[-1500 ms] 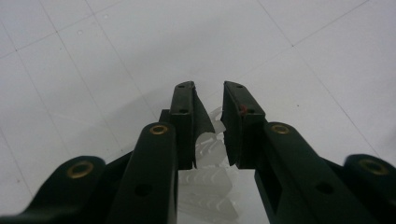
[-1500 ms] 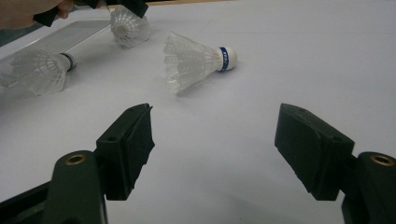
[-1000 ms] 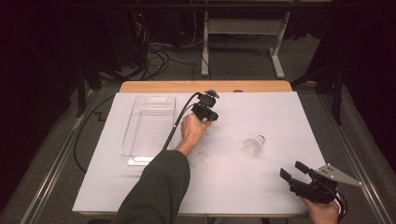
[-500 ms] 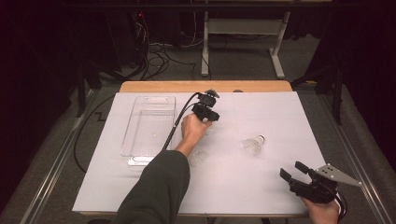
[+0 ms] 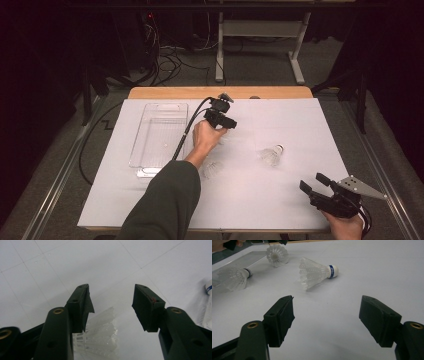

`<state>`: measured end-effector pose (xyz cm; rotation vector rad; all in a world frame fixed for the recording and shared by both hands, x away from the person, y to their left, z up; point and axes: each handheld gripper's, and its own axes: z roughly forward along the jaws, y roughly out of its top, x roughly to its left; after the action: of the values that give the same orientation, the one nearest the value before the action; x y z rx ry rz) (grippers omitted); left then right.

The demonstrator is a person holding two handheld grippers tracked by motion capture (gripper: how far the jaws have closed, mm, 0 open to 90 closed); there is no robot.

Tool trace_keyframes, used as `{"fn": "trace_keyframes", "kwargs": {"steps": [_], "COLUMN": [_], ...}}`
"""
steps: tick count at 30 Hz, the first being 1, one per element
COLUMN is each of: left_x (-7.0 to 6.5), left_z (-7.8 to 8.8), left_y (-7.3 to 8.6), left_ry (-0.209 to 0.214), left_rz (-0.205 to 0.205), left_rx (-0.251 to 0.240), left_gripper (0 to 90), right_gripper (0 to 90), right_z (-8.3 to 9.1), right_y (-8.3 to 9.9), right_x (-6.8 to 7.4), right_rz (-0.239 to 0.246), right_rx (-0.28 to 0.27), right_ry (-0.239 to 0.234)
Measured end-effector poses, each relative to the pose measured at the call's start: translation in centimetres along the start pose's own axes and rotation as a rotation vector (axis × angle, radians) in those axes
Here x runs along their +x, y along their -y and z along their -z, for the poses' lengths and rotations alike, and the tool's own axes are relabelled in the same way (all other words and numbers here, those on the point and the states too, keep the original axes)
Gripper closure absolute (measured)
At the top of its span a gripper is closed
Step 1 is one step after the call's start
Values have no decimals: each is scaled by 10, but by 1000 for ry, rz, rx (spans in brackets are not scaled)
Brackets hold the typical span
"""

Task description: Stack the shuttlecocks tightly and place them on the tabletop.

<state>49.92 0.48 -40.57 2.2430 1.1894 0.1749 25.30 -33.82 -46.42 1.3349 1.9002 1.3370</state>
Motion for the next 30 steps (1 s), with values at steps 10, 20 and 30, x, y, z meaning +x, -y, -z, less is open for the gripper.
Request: {"fn": "trace_keyframes", "kwargs": {"steps": [10, 20, 30], "left_x": [-1, -1, 0], "left_z": [13, 27, 36], "left_y": [3, 11, 23], "left_ry": [26, 44, 40], "left_rz": [-6, -9, -18], "left_rx": [-10, -26, -32], "left_gripper": [417, 383, 369], "right_gripper": [285, 285, 285], "right_z": [0, 0, 0], "right_y": [0, 0, 0], "right_x": [0, 1, 0], "right_rz": [1, 2, 2], "right_rx": [1, 1, 1], "right_ry": [2, 6, 10]}}
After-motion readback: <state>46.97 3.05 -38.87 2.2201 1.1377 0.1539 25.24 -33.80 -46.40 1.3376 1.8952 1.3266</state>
